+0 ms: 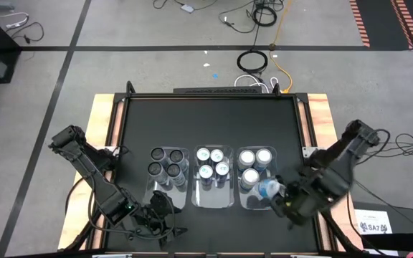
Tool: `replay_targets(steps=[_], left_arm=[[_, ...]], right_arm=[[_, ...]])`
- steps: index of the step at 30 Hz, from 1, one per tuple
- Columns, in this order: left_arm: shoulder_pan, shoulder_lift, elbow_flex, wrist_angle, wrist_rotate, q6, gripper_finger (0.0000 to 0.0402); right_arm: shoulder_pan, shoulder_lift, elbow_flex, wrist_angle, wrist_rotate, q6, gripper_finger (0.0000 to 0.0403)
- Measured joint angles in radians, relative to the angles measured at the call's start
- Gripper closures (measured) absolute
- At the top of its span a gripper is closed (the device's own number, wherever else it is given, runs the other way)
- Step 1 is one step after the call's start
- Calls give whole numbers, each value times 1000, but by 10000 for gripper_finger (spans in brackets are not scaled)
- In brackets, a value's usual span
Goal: Sort soda cans
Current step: Put the white and blue soda can into the right transparent bin
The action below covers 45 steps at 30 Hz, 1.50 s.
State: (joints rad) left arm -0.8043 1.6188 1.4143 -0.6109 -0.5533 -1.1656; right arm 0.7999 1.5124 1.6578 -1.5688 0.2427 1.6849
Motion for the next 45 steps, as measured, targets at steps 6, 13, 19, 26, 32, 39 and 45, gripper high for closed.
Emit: replay_targets(steps=[6, 13, 19, 26, 32, 39, 45], left_arm=[[0, 0, 0, 1, 0, -6, 45], [0, 0, 0, 2, 0, -6, 45], [0, 0, 0, 2, -1, -6, 45], [0, 0, 0, 2, -1, -6, 45], [0, 0, 0, 2, -2, -6, 45], [0, 0, 0, 4, -3, -6, 45], [-2, 0, 0, 6, -1, -6, 45]], right_arm=[[-117, -11, -129, 4, -127, -138, 120], [-217, -96, -300, 159, -166, -232, 119], [-306, -113, -388, 188, -169, -302, 119], [-365, -110, -480, 298, -223, -338, 119], [-383, -103, -510, 304, -210, -315, 97], [-385, -63, -520, 327, -161, -308, 69], [-385, -45, -522, 339, -163, -310, 66]])
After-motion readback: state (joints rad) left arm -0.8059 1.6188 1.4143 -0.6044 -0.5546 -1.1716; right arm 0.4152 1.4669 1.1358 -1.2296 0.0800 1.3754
